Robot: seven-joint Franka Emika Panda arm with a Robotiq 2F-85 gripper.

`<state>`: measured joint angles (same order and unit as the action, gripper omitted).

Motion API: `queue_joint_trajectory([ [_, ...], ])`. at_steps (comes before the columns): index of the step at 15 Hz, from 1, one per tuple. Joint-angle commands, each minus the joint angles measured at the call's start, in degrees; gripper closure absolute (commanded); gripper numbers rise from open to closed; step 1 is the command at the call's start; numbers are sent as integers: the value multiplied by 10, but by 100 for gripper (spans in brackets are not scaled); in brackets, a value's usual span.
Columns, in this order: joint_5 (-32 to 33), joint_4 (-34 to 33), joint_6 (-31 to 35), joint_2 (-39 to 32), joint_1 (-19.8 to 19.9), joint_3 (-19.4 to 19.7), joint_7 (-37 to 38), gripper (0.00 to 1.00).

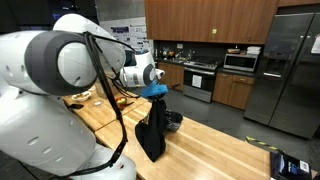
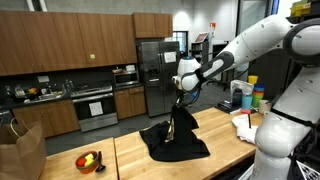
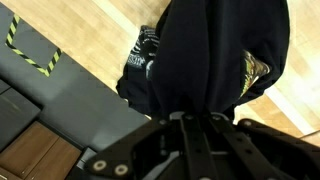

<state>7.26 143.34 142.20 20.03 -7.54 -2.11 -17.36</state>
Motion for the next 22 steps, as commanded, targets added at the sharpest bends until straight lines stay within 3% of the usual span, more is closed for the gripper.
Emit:
queue_joint_trajectory([
  [1, -17, -33, 47, -58, -7, -7, 16, 98],
  [6, -9, -78, 89, -126, -5, -26, 40, 98],
  [18, -3, -235, 70, -267, 4, -36, 29, 98],
  [22, -15, -273, 36, -320, 11, -38, 16, 98],
])
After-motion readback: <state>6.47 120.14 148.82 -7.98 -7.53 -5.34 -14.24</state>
